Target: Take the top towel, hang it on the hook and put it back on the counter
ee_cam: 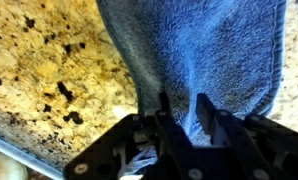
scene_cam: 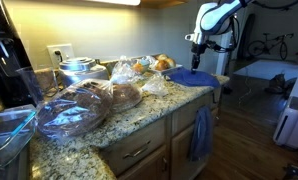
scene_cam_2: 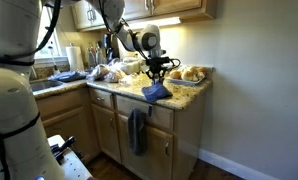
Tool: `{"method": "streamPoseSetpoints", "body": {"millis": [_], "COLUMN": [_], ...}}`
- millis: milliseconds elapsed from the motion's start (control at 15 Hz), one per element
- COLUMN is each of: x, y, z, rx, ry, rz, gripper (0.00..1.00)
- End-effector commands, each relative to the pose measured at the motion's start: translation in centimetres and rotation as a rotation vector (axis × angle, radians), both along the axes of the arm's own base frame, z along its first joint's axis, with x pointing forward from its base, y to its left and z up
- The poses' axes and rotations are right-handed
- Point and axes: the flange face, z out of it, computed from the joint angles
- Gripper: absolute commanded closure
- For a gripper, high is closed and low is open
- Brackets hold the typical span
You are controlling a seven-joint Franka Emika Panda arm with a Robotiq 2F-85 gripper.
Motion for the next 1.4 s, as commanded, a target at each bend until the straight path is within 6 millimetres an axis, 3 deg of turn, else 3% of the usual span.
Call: {"method": "streamPoseSetpoints", "body": {"millis": [0,200,467,1333], "x": [-0.9,-1.0,-1.0,-1.5], "y": [-0.4,-0.7,-1.2,-0.5], "z": [-0.8,-0.7,-0.1,6.0], "rx": [0.025,0.022,0.004,-0.073], "ry": [0.023,0.02,0.006,-0.09], "rz": [0.023,0.021,0.011,0.069], "gripper": [0.87,0.96,0.93,0.93]}}
